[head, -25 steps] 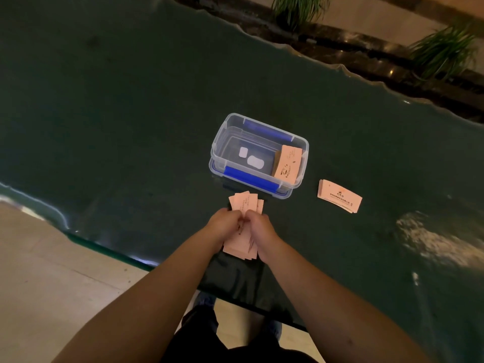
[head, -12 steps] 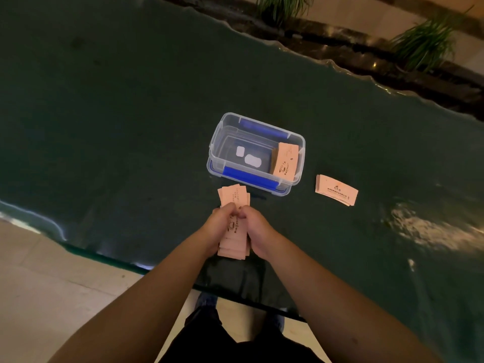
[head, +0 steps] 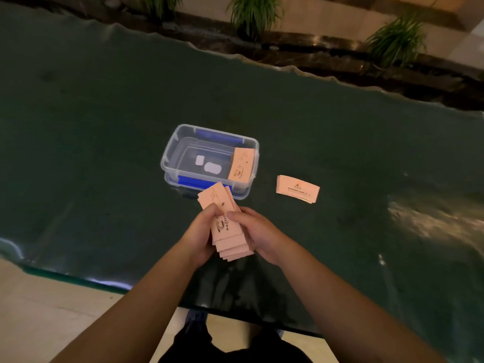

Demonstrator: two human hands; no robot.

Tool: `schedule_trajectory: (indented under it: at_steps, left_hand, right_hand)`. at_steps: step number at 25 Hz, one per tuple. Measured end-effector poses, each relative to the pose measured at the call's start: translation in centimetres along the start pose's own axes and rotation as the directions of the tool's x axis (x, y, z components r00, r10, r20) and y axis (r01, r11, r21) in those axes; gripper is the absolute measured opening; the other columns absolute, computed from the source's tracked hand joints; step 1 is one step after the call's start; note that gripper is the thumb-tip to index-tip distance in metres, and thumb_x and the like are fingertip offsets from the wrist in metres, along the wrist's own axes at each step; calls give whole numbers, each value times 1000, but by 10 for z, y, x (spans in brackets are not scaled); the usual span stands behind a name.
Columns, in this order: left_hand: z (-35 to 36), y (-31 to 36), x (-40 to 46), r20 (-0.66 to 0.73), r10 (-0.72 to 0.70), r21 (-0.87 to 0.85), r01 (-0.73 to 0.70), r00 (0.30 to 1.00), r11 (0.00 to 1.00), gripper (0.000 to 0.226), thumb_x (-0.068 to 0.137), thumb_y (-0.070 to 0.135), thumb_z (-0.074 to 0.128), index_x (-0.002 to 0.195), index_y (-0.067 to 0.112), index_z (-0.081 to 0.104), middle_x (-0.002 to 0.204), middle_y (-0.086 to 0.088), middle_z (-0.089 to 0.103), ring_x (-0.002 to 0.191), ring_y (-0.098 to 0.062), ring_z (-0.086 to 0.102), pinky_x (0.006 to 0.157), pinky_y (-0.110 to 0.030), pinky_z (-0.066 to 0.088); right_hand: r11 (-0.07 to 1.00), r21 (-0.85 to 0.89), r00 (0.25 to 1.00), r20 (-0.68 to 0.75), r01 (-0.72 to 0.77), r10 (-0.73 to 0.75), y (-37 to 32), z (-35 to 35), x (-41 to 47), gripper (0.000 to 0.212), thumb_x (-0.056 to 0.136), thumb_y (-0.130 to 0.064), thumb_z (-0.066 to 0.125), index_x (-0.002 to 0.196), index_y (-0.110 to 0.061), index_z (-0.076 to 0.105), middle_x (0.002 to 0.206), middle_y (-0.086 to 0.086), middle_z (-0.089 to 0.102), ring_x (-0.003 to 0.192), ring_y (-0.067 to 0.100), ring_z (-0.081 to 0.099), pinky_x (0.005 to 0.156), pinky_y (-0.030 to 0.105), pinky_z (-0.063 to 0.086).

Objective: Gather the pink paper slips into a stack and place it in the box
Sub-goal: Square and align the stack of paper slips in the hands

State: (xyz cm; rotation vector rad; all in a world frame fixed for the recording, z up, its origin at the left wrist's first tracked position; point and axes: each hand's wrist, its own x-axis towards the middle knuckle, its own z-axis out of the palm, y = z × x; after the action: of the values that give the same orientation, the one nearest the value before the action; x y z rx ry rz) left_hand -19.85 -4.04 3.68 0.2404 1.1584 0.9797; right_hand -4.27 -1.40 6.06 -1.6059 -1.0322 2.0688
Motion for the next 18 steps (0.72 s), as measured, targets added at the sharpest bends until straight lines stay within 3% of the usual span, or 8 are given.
schedule_trajectory:
  at_steps: [4, 8, 12, 15, 18]
  left_hand:
    - [62, -25, 3, -20, 70, -133, -72, 997, 989, 32, 98, 20, 49, 127, 17, 63, 97, -13, 79, 100, -34, 73, 98, -57, 54]
    - [119, -42, 12, -67, 119, -193, -130, 991, 973, 28, 98, 21, 60, 125, 18, 64, 103, -11, 82, 100, -30, 79, 93, -52, 59]
    - [166, -56, 21, -21, 103, -135, -105, 994, 985, 34, 91, 15, 72, 124, 15, 67, 115, -12, 80, 101, -27, 79, 87, -46, 63]
    - [185, -55, 29, 1, 100, -96, -99, 995, 990, 51, 85, 11, 79, 133, 15, 62, 120, -13, 78, 103, -27, 78, 86, -45, 64]
    - [187, -39, 42, 43, 40, -54, -38, 998, 998, 46, 87, 16, 79, 130, 14, 64, 112, -12, 81, 102, -27, 79, 87, -46, 63]
  right_hand:
    - [965, 257, 998, -45, 52, -42, 10, -65, -29, 46, 100, -47, 60, 133, -16, 71, 121, 10, 81, 111, 28, 76, 85, 43, 59]
    - [808, 569, 982, -177, 153, -62, 19, -112, -48, 44, 102, -45, 64, 135, -17, 67, 123, 10, 81, 117, 27, 75, 94, 47, 60]
    - [809, 521, 936, -337, 271, -97, 14, -143, -52, 62, 85, -23, 89, 136, -24, 54, 125, 7, 79, 112, 26, 77, 96, 53, 63]
    - [833, 484, 927, -366, 268, -86, 3, -170, -49, 66, 81, -15, 92, 133, -26, 54, 122, 5, 78, 108, 23, 77, 82, 43, 66]
    - [865, 440, 936, -341, 241, -87, -8, -194, -40, 64, 81, -17, 92, 132, -26, 55, 116, 3, 80, 105, 19, 77, 74, 35, 61]
